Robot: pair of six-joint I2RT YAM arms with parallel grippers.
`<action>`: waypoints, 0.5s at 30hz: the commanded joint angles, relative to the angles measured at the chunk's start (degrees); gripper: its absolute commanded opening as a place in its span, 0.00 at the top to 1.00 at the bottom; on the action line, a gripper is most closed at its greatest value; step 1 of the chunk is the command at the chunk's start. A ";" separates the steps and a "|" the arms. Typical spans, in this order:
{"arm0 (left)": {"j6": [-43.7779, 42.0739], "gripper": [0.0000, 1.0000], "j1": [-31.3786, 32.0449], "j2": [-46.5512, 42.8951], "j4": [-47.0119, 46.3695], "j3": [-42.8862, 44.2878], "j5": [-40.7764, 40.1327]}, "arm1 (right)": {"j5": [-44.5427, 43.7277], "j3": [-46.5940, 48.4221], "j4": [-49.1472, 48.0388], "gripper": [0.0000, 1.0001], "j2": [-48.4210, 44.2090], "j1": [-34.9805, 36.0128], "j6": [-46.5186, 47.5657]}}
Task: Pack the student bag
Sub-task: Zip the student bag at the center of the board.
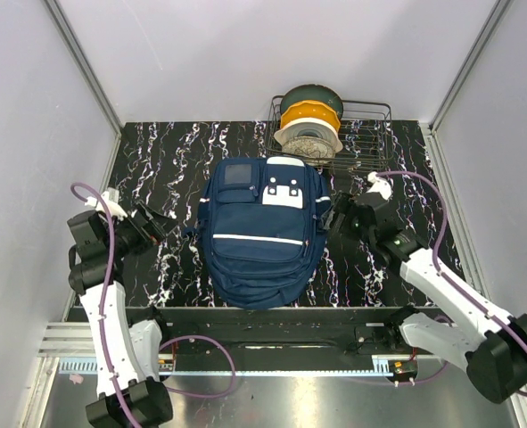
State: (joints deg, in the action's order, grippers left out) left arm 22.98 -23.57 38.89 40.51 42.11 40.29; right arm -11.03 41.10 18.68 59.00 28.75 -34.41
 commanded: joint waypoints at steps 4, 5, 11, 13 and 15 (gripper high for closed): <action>2.68 0.01 6.40 2.94 -2.63 6.66 -11.79 | -9.45 2.93 4.34 0.00 -4.77 -1.07 -9.27; 2.77 0.01 8.87 3.38 -2.72 7.37 -14.17 | -9.28 3.11 4.52 0.00 -5.38 -1.59 -9.53; 4.60 0.01 31.56 10.76 -1.83 13.35 -37.29 | -8.14 5.48 6.72 0.00 -6.18 -4.57 -8.66; 5.14 0.01 32.88 11.90 -2.89 14.14 -36.78 | -4.11 6.53 7.16 0.00 -6.27 -7.29 -5.68; 4.88 0.01 34.29 12.61 -2.11 15.28 -40.00 | -0.95 7.93 7.69 0.00 -6.27 -13.33 -1.20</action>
State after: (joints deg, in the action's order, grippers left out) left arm 26.65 8.62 50.70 39.79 53.60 11.79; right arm -16.21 44.80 25.28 53.91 22.98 -41.30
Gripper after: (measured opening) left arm 0.988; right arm 0.993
